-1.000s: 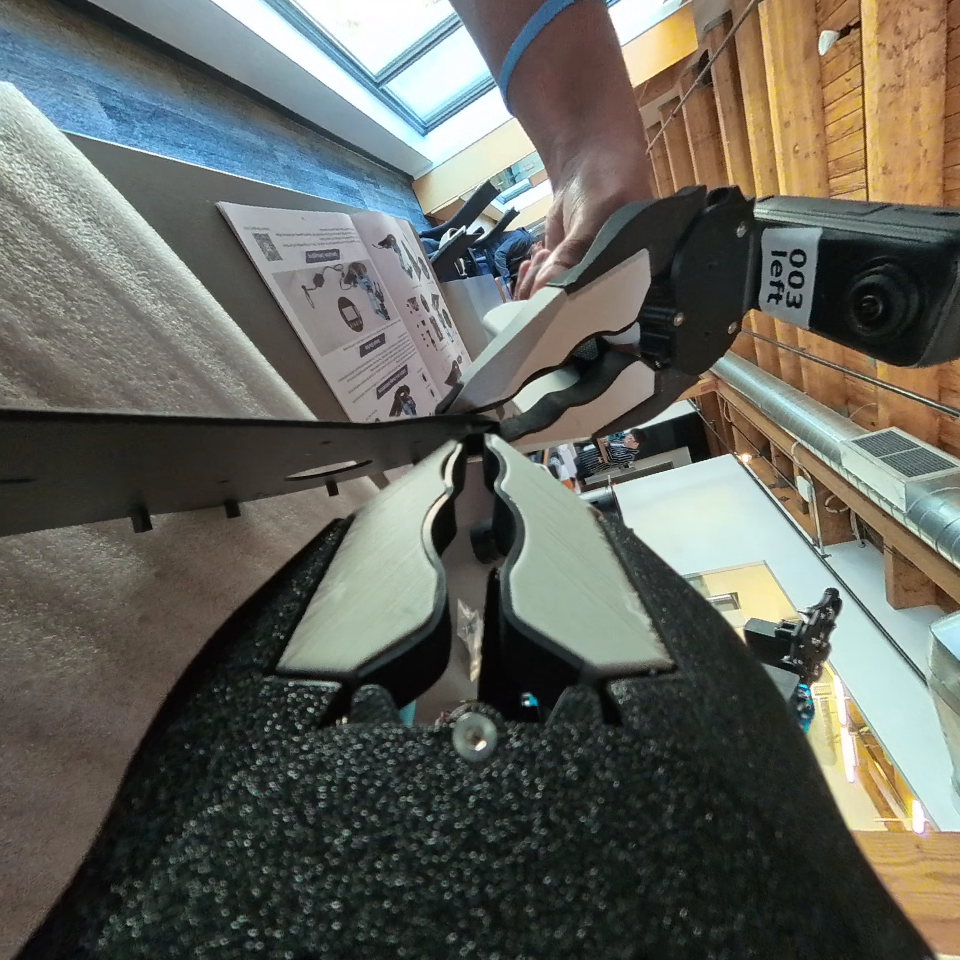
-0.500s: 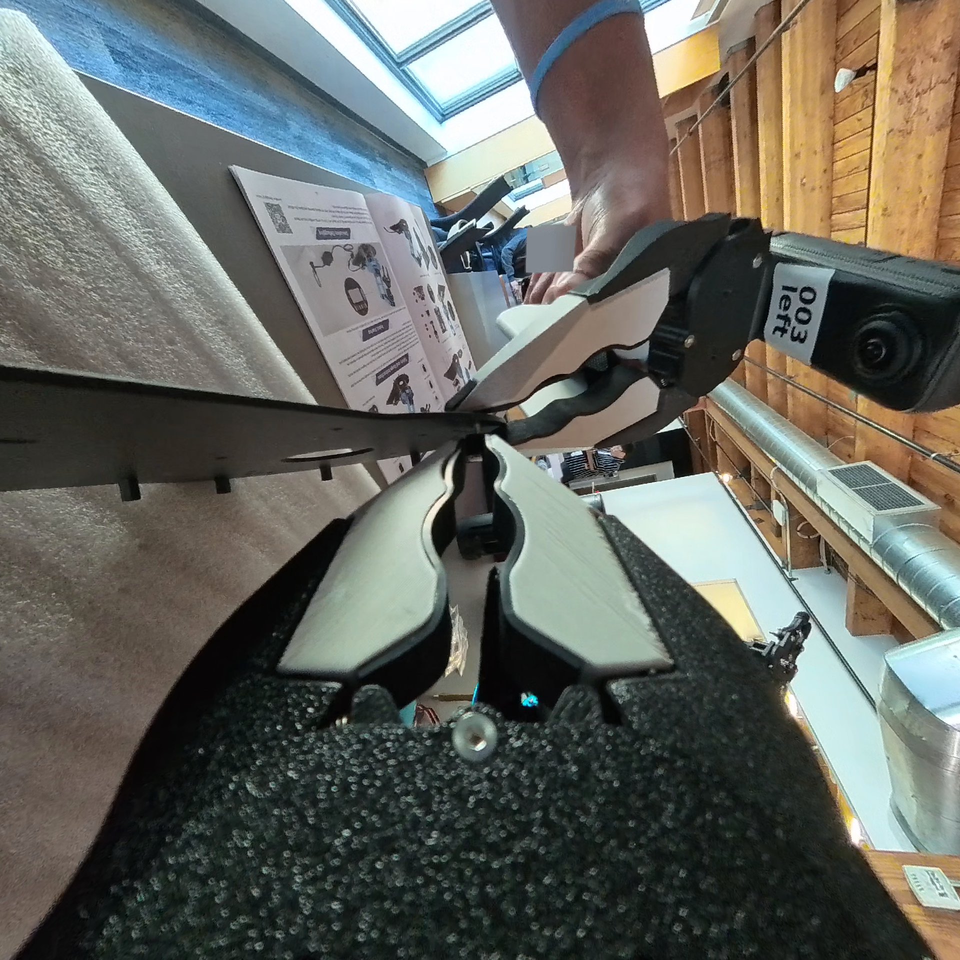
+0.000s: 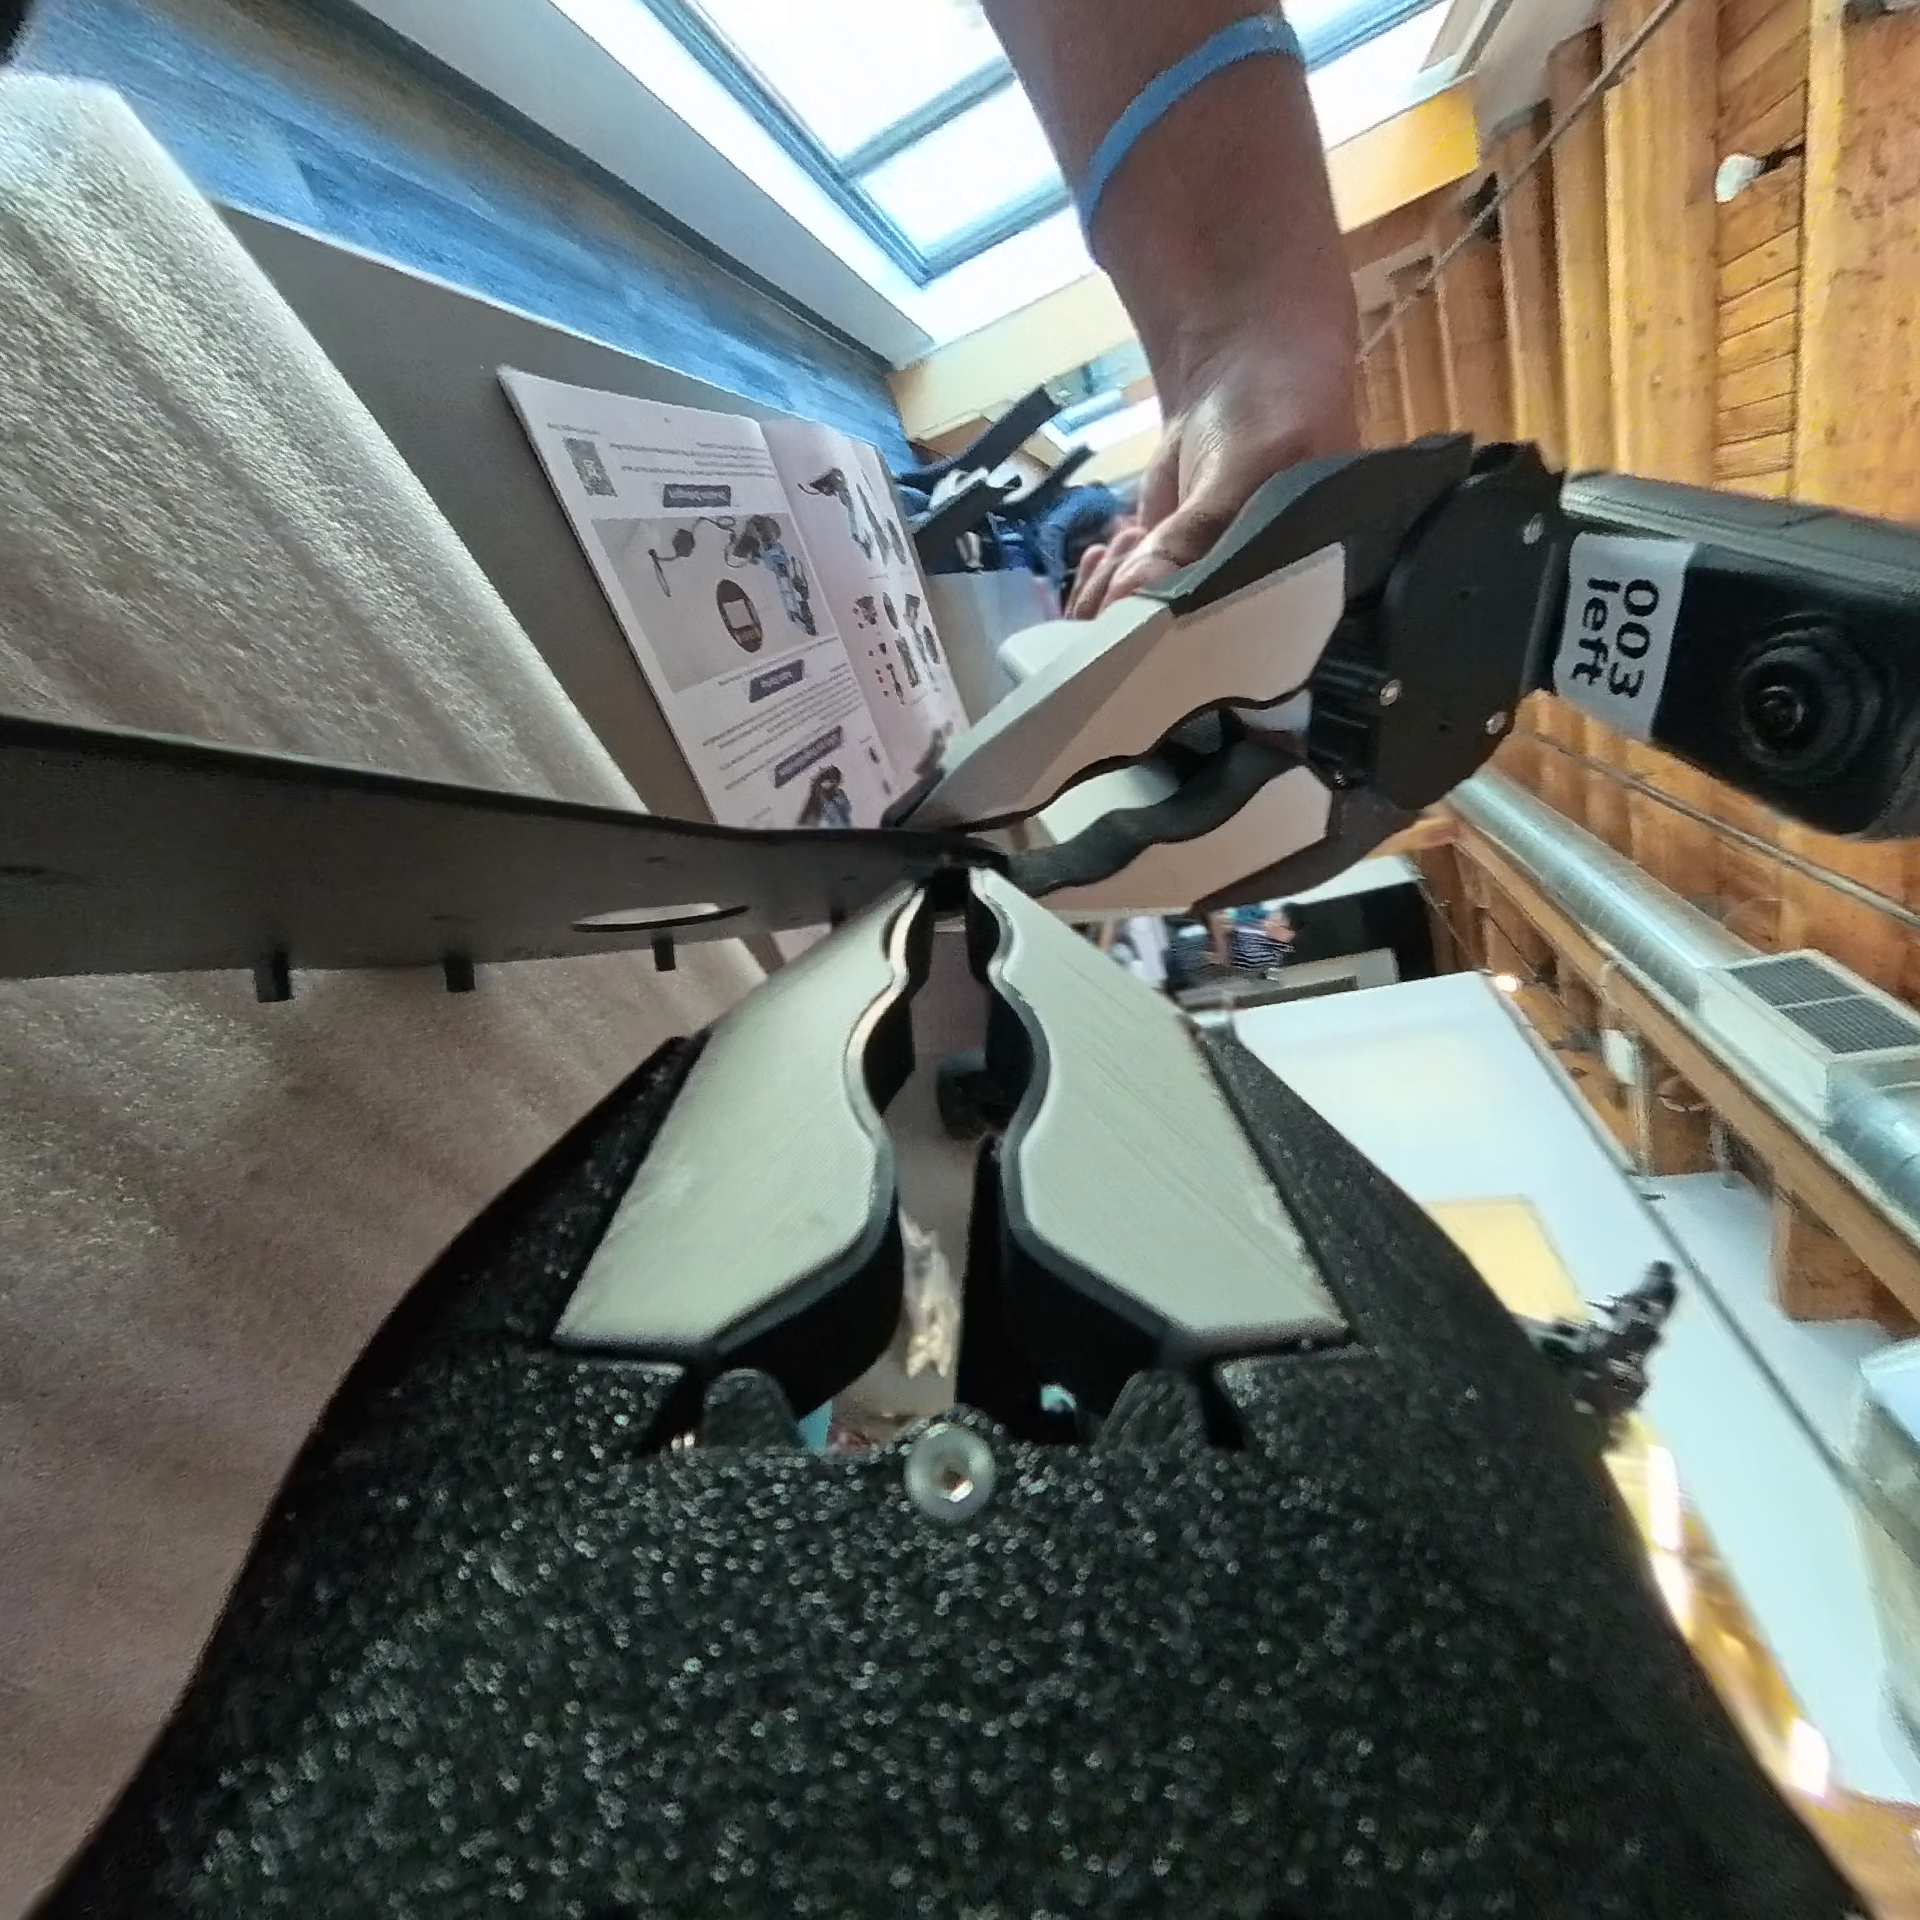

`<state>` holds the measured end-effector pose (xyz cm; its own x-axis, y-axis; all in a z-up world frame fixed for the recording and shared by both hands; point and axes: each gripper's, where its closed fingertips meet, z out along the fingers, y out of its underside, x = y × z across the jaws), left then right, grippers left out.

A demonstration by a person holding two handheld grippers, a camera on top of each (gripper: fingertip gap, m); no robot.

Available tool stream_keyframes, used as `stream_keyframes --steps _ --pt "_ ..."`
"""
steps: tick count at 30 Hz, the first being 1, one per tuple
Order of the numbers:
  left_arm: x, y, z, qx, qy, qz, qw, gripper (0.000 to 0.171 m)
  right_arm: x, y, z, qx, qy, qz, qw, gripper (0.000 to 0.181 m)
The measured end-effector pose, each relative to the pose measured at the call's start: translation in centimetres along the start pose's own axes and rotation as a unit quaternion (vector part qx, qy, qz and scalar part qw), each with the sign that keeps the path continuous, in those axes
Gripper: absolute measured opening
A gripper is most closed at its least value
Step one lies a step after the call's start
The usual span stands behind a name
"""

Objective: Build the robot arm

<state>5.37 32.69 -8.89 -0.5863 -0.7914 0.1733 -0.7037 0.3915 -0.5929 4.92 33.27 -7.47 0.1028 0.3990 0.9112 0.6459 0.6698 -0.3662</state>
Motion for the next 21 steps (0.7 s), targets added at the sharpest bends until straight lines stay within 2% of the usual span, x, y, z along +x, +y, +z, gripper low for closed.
stream_keyframes --steps 5,12,18,21 --pt "0.05 0.03 -0.02 0.001 0.001 -0.002 1.0 0.016 -0.11 -0.05 0.14 0.033 -0.09 0.083 0.992 0.005" --pt "-0.06 -0.14 0.08 0.009 0.004 -0.004 1.0 0.015 -0.24 0.13 -0.12 0.033 -0.242 0.19 0.951 0.004" --pt "0.09 -0.05 0.05 0.006 0.004 0.0 1.0 0.014 -0.4 -0.04 -0.09 0.018 -0.35 0.282 0.893 0.005" --pt "0.15 0.0 0.03 0.005 0.001 0.004 1.0 0.014 -0.49 -0.17 -0.13 0.004 -0.388 0.359 0.849 0.005"
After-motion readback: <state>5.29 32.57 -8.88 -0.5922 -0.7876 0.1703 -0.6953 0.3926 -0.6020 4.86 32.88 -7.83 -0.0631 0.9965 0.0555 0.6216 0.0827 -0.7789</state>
